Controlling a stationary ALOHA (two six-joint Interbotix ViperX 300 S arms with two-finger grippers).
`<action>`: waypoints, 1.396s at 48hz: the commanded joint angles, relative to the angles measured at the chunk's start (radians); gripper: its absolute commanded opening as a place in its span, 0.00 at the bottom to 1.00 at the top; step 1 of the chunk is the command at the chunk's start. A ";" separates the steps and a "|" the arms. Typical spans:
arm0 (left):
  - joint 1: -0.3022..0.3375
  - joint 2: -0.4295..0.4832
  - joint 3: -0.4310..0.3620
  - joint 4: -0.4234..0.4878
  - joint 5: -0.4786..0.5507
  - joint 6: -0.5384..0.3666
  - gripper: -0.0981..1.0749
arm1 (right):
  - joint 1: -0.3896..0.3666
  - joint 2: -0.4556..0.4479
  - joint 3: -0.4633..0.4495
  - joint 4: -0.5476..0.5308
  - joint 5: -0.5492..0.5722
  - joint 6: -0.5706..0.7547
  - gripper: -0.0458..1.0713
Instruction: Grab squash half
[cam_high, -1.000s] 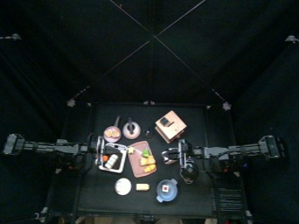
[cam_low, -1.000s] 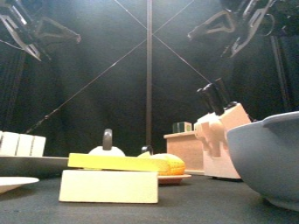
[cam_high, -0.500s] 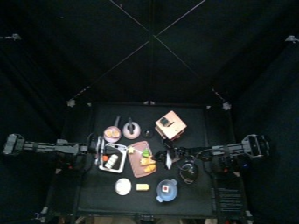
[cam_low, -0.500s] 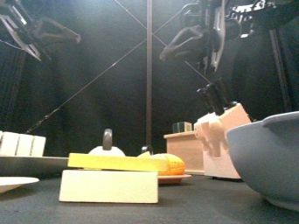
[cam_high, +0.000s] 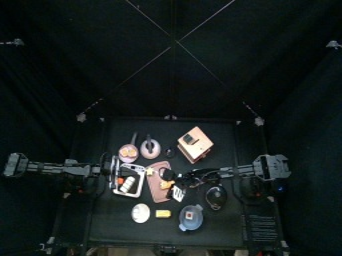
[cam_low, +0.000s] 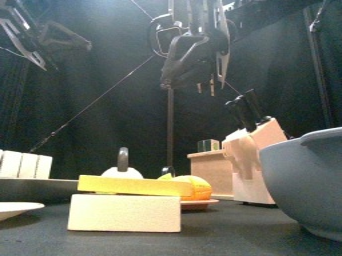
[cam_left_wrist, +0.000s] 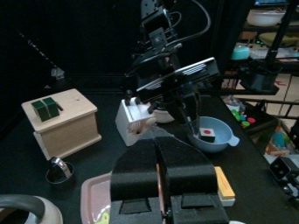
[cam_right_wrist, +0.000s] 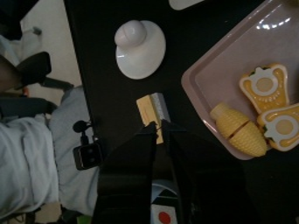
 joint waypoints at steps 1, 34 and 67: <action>-0.002 0.002 -0.012 0.000 -0.003 0.000 0.06 | -0.032 -0.006 -0.080 -0.006 0.077 -0.002 0.60; -0.002 0.002 -0.006 0.002 -0.002 0.002 0.06 | -0.023 0.213 -0.272 -0.661 0.476 0.649 0.94; 0.011 0.000 -0.002 0.000 -0.002 0.003 0.06 | -0.025 0.236 -0.160 -0.620 0.304 0.684 0.97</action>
